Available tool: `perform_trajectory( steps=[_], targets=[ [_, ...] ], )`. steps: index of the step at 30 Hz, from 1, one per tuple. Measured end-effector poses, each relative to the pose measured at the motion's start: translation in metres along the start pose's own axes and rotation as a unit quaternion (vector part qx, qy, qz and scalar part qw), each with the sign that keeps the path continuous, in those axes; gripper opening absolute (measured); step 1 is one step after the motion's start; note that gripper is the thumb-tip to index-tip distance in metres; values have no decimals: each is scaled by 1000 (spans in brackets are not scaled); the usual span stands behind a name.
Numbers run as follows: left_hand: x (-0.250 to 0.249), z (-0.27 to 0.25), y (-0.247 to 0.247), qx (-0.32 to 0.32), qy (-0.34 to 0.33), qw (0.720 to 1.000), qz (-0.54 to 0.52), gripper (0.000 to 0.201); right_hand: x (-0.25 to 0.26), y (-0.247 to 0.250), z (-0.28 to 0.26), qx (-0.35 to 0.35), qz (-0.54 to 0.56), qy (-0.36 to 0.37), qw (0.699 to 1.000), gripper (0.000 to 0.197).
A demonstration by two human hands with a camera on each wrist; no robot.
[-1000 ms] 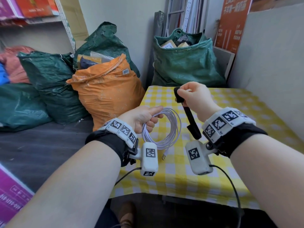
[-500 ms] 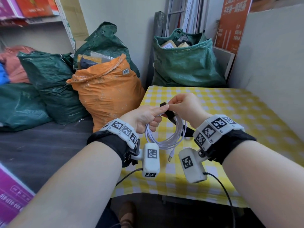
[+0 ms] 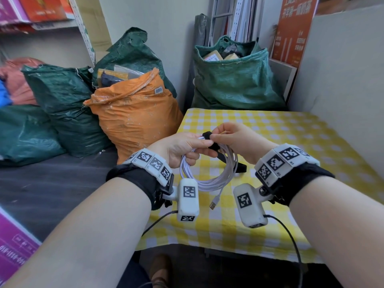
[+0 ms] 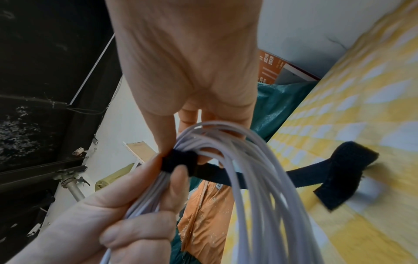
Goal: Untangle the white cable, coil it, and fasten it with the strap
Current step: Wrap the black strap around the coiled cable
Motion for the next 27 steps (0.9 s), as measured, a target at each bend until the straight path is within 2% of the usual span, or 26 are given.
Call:
perform_trajectory(
  steps=[8, 13, 16, 19, 22, 24, 27],
  targets=[
    [1, 6, 9, -41, -26, 997, -52, 25, -6, 3, -2, 0, 25, -14, 1000, 12],
    [-2, 6, 6, -19, -27, 999, -38, 32, -11, -2, -7, 37, 106, -58, 992, 18],
    [-4, 4, 5, -13, -29, 999, -27, 26, -12, 0, -7, 31, 122, -67, 990, 14],
    [-3, 3, -1, 8, -26, 999, -28, 19, -11, -3, -7, 40, 152, -57, 986, 23],
    [-2, 1, -7, 24, -23, 999, -31, 15, -14, -8, -8, 55, 177, -74, 980, 22],
    [-1, 1, -9, 26, -18, 999, -36, 15, -15, -5, -8, 40, 170, -88, 981, 21],
    [0, 2, -7, 19, -10, 999, -48, 19, -18, 10, -4, -26, 163, -86, 983, 21]
  ],
)
Point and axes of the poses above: each hand's wrist, its own z-axis towards the middle knuckle, its own y-axis out of the back of the hand, x = y × z, the point moved 9 cm from there along z, towards the middle knuckle, and after that the axes turned 14 degrees about -z, right-handed, at the moved point
